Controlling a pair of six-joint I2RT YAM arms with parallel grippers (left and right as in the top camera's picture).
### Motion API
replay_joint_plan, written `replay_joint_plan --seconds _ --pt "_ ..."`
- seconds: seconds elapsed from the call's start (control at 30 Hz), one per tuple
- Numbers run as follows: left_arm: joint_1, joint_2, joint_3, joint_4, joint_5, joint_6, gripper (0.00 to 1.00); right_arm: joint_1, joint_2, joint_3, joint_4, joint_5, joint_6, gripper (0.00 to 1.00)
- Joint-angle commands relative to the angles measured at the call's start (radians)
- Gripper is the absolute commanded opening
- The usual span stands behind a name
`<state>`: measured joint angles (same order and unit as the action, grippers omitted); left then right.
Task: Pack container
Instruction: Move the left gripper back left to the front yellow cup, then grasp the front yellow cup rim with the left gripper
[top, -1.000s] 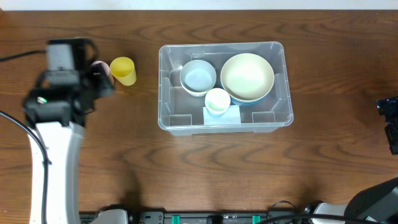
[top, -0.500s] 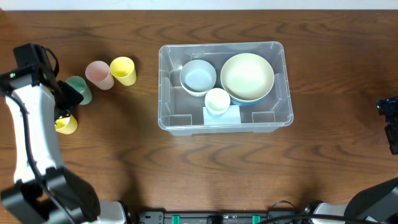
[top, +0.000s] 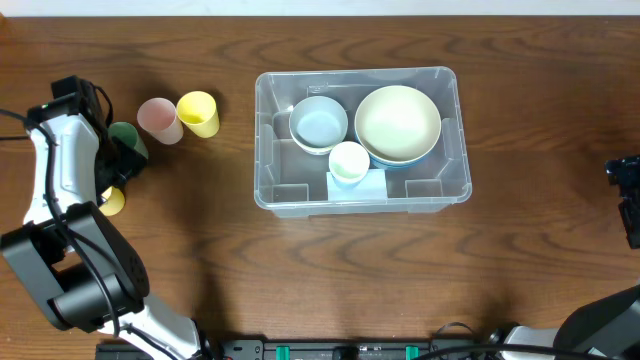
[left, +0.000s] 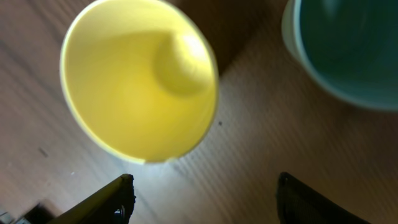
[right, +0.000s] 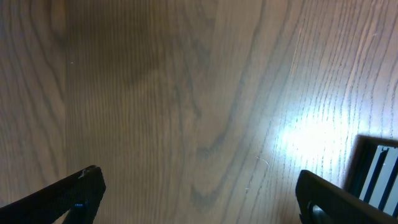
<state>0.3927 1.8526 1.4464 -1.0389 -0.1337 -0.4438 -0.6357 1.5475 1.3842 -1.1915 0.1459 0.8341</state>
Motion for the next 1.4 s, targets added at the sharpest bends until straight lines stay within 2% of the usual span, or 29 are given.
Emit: replay_joint_plan --seconds 0.0,0.4,0.53,0.67,0.8,0.87,0.9,0.97,1.17,1.37 --pt "0.005 0.019 -0.004 0.015 -0.002 0.006 0.73 -0.006 -0.003 0.0 -0.002 0.003 0.018 0.99" --pt "0.005 0.026 -0.005 0.088 -0.002 0.106 0.72 -0.006 -0.003 0.0 -0.002 0.003 0.018 0.99" --pt "0.005 0.026 -0.016 0.108 -0.001 0.171 0.73 -0.006 -0.003 0.0 -0.002 0.003 0.018 0.99" --pt "0.005 0.027 -0.049 0.143 -0.001 0.227 0.84 -0.006 -0.003 0.0 -0.002 0.003 0.018 0.99" --pt "0.005 0.03 -0.073 0.158 -0.002 0.234 0.85 -0.006 -0.003 0.0 -0.002 0.003 0.018 0.99" --pt "0.005 0.03 -0.083 0.163 -0.002 0.234 0.76 -0.006 -0.003 0.0 -0.001 0.003 0.018 0.99" --pt "0.005 0.03 -0.087 0.163 -0.002 0.234 0.69 -0.006 -0.003 0.0 -0.002 0.003 0.018 0.99" --pt "0.005 0.03 -0.088 0.163 -0.001 0.233 0.47 -0.006 -0.003 0.0 -0.002 0.003 0.018 0.99" --pt "0.005 0.03 -0.088 0.159 -0.001 0.229 0.07 -0.006 -0.003 0.0 -0.002 0.003 0.018 0.99" --pt "0.005 0.029 -0.087 0.13 0.016 0.221 0.06 -0.006 -0.003 0.0 -0.001 0.003 0.018 0.99"
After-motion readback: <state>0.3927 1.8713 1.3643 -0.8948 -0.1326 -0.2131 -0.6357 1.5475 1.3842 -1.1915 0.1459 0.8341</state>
